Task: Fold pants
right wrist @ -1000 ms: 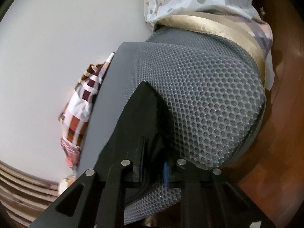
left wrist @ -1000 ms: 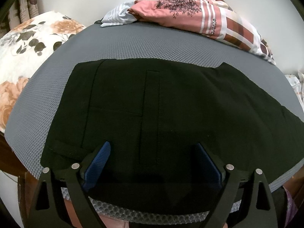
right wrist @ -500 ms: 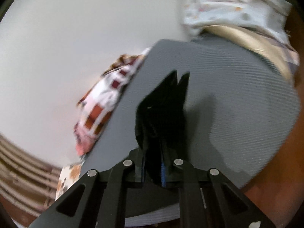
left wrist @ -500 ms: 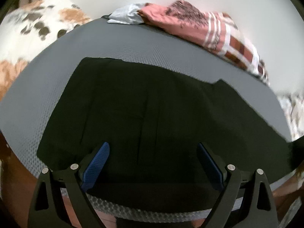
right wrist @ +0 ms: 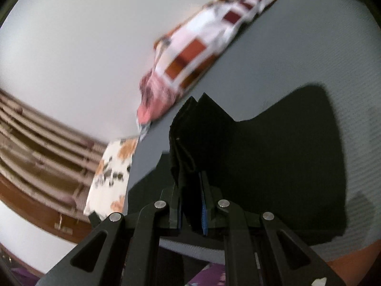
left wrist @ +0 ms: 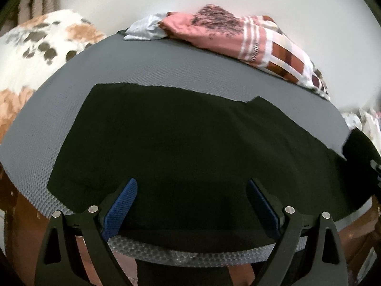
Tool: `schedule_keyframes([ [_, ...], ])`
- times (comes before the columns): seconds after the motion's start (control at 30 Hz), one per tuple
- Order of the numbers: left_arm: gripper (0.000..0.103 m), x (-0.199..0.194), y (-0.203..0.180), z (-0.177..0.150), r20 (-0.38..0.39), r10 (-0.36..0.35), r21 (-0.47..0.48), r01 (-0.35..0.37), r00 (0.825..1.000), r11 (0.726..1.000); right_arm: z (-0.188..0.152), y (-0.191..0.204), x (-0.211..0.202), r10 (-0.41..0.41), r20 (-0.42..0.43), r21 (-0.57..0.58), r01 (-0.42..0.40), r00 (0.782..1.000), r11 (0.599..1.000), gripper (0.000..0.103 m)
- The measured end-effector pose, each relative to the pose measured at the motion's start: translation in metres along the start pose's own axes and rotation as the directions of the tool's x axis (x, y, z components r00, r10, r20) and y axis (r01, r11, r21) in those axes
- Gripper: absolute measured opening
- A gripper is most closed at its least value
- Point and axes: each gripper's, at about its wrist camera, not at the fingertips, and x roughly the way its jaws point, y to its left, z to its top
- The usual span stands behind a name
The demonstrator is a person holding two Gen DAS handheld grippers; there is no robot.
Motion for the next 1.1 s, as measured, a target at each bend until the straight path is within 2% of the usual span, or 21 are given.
schedule_keyframes([
  [0.2,0.093,0.001,-0.022,-0.006,-0.008,0.000,0.106,0.001,1.000,0.994,-0.026,0.018,0.051,-0.008,-0.119,-0.039,0.003,0.993,0.999,0.013],
  [0.4,0.093,0.001,-0.023,-0.006,-0.016,-0.015,0.097,0.016,1.000,0.995,-0.046,0.032,0.083,-0.034,-0.181,-0.102,0.015,0.983,0.995,0.013],
  [0.63,0.093,0.004,-0.018,-0.005,-0.028,-0.016,0.070,0.018,0.999,0.997,-0.055,0.044,0.100,-0.069,-0.208,-0.156,0.037,0.976,0.987,0.013],
  [0.83,0.093,0.009,-0.020,-0.008,-0.050,-0.014,0.075,0.018,0.999,0.997,-0.061,0.056,0.110,-0.131,-0.209,-0.232,0.081,0.969,0.969,0.013],
  [1.1,0.093,0.011,-0.021,-0.009,-0.055,-0.012,0.079,0.016,0.998,0.997,-0.066,0.062,0.119,-0.143,-0.217,-0.273,0.081,0.966,0.959,0.016],
])
